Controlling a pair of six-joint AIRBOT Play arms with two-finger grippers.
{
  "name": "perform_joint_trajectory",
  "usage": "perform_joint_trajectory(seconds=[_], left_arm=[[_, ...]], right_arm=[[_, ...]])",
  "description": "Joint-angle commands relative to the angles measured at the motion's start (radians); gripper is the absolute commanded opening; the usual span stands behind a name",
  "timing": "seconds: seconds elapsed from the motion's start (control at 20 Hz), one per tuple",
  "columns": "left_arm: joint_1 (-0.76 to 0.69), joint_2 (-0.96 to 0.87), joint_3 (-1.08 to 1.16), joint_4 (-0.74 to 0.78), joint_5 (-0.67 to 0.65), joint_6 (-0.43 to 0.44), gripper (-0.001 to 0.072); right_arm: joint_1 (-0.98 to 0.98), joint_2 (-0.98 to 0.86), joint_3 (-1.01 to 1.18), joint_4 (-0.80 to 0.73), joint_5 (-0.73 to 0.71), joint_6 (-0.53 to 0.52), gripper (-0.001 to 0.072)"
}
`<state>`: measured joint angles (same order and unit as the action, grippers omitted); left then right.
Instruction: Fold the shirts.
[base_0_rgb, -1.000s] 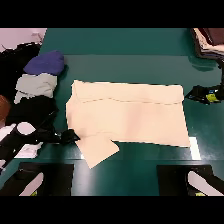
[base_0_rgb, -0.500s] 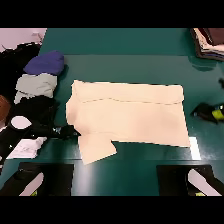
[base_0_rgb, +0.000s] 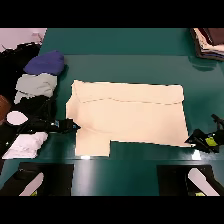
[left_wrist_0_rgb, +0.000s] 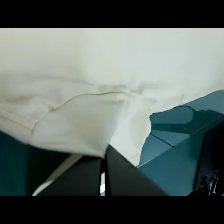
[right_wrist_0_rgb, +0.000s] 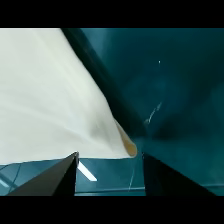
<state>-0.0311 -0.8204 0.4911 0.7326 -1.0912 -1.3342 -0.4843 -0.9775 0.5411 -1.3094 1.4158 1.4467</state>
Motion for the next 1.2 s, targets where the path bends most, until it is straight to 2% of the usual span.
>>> perform_joint_trajectory(seconds=[0.0,0.1,0.15,0.25,0.3,0.45,0.6,0.85,1.0,1.15], left_arm=[[0.0,0.001,0.002,0.001,0.01,0.0,0.0027],[0.0,0.001,0.002,0.001,0.01,0.0,0.0026],[0.0,0.001,0.002,0.001,0.009,0.0,0.0027],[0.0,0.001,0.003,0.031,-0.005,0.0,0.0026],[0.0,0.001,0.006,0.062,-0.023,-0.002,0.0025],[0.0,0.003,0.048,0.189,-0.117,-0.049,0.0024],[0.0,0.022,0.084,0.214,-0.197,-0.058,0.0024],[0.0,0.257,0.129,0.214,-0.29,-0.186,0.0024],[0.0,0.245,0.244,0.235,-0.22,-0.174,0.0024],[0.0,0.119,0.316,0.29,-0.033,-0.146,0.0025]], right_arm=[[0.03,0.0,-0.03,0.044,-0.049,0.0,0.0431],[0.064,-0.024,-0.03,0.044,-0.046,0.0,0.0305],[0.087,-0.043,-0.03,0.043,-0.047,0.0,0.0299],[0.13,-0.072,-0.03,0.034,-0.051,-0.001,0.0047],[0.151,-0.076,-0.03,0.026,-0.051,-0.001,0.0017],[0.199,-0.019,-0.016,0.023,-0.039,-0.001,0.0016],[0.209,0.095,0.043,0.0,0.043,0.0,0.0015],[0.208,0.276,0.177,-0.075,0.233,0.001,0.0015],[0.217,0.263,0.277,-0.063,0.213,0.016,0.0014],[0.282,0.116,0.4,-0.044,0.128,0.017,0.0014]])
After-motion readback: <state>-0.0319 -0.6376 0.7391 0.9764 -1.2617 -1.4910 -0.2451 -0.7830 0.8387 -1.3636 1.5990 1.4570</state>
